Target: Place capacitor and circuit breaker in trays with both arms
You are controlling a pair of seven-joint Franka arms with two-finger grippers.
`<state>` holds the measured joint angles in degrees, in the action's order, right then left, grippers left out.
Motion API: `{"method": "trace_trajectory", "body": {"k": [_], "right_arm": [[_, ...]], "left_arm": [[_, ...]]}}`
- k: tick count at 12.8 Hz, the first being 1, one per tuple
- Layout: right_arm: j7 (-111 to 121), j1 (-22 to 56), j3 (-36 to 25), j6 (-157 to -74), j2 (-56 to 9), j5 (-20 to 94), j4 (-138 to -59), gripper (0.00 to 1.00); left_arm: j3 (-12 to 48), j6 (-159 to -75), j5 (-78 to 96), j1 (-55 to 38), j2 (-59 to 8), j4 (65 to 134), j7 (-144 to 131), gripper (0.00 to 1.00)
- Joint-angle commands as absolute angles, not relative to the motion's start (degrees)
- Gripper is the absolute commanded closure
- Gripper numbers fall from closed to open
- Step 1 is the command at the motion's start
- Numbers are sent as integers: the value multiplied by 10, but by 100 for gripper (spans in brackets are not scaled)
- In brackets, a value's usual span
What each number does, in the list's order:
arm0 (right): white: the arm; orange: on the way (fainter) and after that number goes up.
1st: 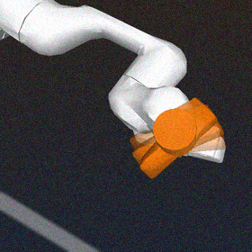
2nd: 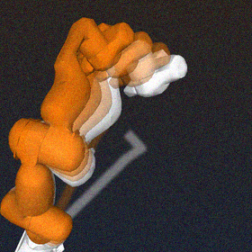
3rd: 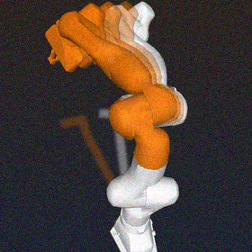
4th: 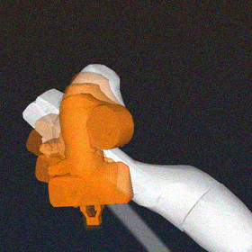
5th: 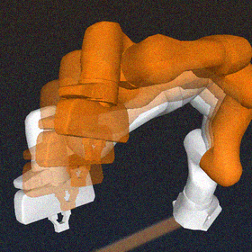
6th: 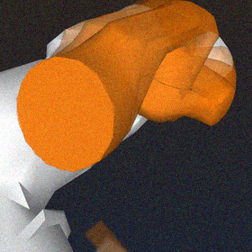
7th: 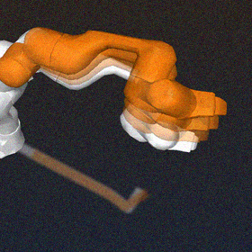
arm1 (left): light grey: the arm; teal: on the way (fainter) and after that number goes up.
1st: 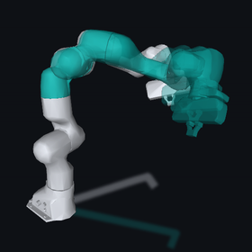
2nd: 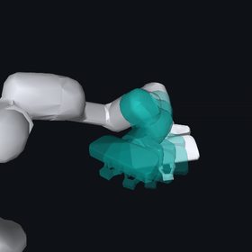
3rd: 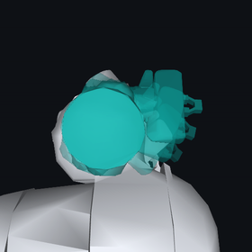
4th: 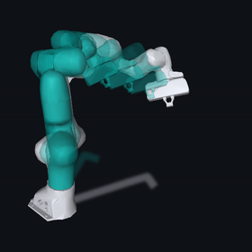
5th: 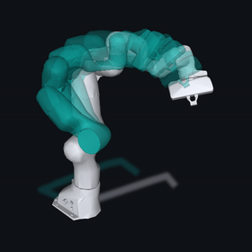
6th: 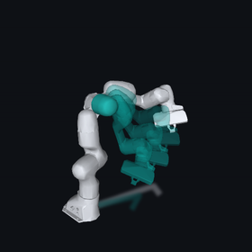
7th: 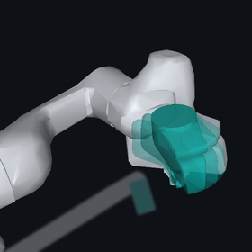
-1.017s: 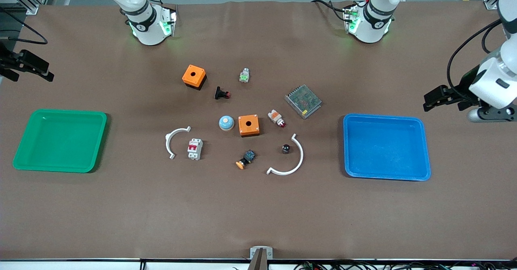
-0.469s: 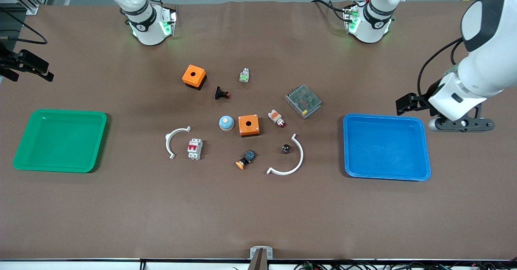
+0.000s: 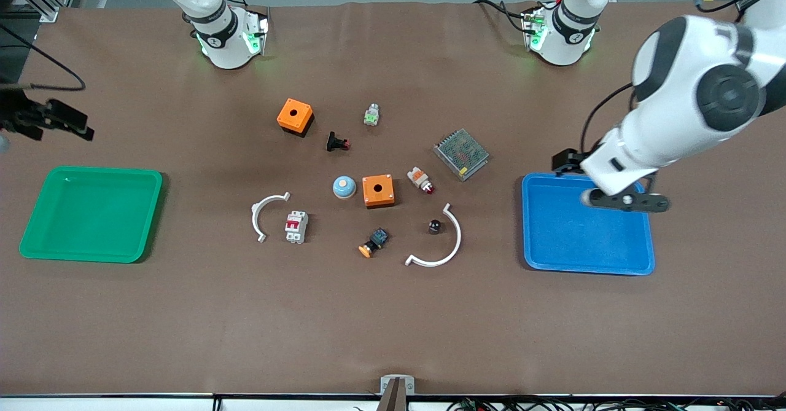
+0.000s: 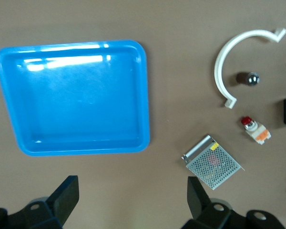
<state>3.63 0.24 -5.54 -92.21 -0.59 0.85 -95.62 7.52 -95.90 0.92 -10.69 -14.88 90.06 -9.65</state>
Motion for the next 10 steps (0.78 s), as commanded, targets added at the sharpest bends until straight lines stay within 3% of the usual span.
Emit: {"method": "trace_trajectory", "body": {"k": [1,6,10], "right_arm": [[33,3,-54,-925,-70,12,-934,0],[-19,26,-53,-988,-100,88,-947,0],[-137,121,-53,-1028,-128,89,-958,0]], "left_arm": [[75,-968,11,-147,-201,868,-105,0],[75,-1019,11,-209,-275,832,-212,0],[75,-1105,11,-227,-303,832,-319,0]]}}
